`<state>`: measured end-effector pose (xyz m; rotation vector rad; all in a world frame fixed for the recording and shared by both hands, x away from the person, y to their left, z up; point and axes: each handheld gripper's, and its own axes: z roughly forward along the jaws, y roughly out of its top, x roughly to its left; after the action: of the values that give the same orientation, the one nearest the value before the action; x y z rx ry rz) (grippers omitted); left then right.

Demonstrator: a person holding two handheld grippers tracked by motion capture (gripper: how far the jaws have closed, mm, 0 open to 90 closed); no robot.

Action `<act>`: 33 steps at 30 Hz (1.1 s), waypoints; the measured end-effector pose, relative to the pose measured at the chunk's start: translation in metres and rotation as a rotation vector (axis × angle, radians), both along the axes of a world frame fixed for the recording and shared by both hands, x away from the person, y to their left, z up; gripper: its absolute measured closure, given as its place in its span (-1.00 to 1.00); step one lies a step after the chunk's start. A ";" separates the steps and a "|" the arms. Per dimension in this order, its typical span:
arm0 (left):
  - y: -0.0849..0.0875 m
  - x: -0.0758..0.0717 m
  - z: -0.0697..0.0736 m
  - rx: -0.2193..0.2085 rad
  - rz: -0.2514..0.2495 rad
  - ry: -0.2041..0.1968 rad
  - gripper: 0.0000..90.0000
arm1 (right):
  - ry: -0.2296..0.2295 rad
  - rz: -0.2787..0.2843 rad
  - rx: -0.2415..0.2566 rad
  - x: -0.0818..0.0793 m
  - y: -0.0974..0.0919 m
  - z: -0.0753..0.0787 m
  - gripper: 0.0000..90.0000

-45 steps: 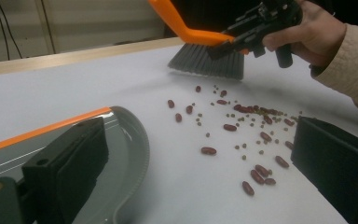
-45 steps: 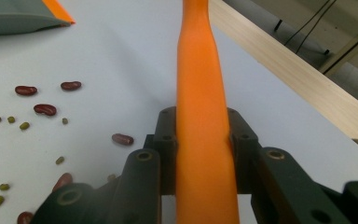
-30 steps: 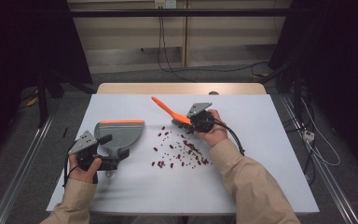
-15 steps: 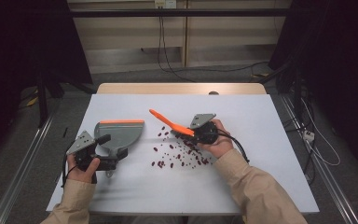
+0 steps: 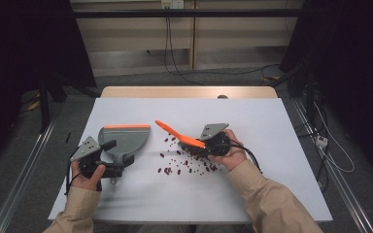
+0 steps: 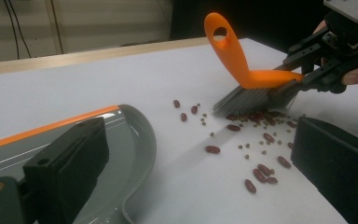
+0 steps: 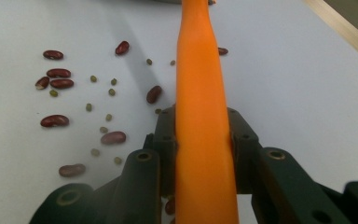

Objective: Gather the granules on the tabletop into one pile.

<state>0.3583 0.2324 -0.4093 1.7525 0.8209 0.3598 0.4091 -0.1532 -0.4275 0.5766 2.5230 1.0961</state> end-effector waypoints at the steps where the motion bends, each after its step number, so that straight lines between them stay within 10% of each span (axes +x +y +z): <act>1: 0.000 0.000 0.000 0.000 -0.002 0.000 -0.91 | 0.001 -0.002 0.004 0.000 0.000 0.000 0.58; 19: 0.000 0.003 -0.001 -0.002 -0.003 0.016 -0.91 | 0.004 -0.053 0.101 0.067 0.007 0.010 0.58; 33: 0.002 0.004 -0.001 -0.011 -0.004 0.020 -0.91 | -0.028 -0.006 0.026 0.100 0.039 -0.001 0.58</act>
<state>0.3624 0.2345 -0.4106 1.7498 0.8314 0.3351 0.5088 -0.1144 -0.4281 0.5719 2.4849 1.1291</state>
